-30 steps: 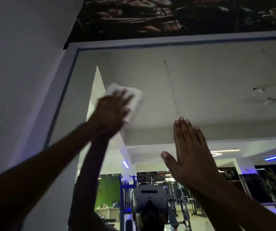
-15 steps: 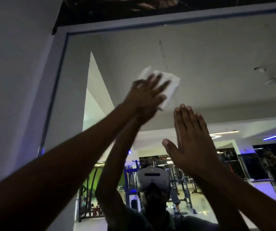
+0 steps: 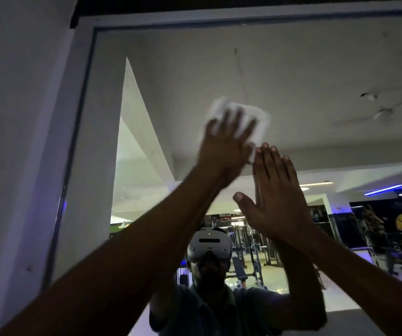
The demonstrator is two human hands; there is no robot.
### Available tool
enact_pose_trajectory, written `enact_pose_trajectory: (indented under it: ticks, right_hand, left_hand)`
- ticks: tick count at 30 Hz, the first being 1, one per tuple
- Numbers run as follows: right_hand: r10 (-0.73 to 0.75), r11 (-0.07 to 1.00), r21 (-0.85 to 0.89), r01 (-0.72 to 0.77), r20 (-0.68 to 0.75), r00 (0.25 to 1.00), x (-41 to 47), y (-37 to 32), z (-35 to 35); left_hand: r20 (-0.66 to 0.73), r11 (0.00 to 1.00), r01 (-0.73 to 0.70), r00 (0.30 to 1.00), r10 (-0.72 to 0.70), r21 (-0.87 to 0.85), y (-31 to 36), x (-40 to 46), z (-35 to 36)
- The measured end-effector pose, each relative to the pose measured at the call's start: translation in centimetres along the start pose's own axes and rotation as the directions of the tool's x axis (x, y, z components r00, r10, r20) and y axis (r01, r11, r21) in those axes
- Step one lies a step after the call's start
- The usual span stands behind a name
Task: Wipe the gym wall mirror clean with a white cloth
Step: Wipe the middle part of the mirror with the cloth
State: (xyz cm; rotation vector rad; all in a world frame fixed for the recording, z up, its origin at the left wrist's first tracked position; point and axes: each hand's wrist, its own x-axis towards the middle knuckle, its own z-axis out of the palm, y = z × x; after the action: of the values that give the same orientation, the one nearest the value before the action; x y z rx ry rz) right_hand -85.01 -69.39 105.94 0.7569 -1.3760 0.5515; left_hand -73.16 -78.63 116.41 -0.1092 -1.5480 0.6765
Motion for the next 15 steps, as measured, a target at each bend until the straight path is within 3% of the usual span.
enact_pose_trajectory:
  ticks: [2,5,7,10,12,13,15]
  right_hand:
    - [-0.007,1.000,0.022,0.007,0.008,1.000,-0.6,0.6,-0.1]
    - [-0.004,1.000,0.030,0.004,0.004,1.000,-2.0,1.4,-0.3]
    - [0.025,0.999,0.027,-0.026,0.014,1.000,-2.7,1.4,-0.4]
    - [0.029,1.000,0.005,-0.029,0.014,0.999,-2.8,0.9,-0.4]
    - [0.023,1.000,-0.003,-0.023,0.022,1.000,-2.8,0.7,-0.5]
    - [0.025,1.000,0.001,-0.025,0.026,0.999,-2.8,0.7,-0.6]
    - [0.023,1.000,0.010,-0.024,0.034,0.999,-2.9,0.8,-0.7]
  left_hand:
    - [0.083,0.963,-0.216,0.975,0.205,0.161,-2.1,0.6,1.8]
    - [-0.017,0.953,-0.225,0.972,0.233,0.205,-9.6,-0.7,0.2]
    - [-0.086,0.967,-0.038,0.994,0.061,0.252,-15.4,-3.0,-1.0]
    - [-0.120,0.939,0.238,0.970,-0.214,0.248,-20.5,-6.9,-4.5]
    - [-0.154,0.875,0.370,0.929,-0.338,0.313,-20.0,-7.1,-4.8]
    - [-0.221,0.845,0.450,0.890,-0.399,0.288,-18.2,-6.4,-4.2]
    - [-0.184,0.812,0.568,0.820,-0.542,0.137,-11.8,-4.8,-2.5]
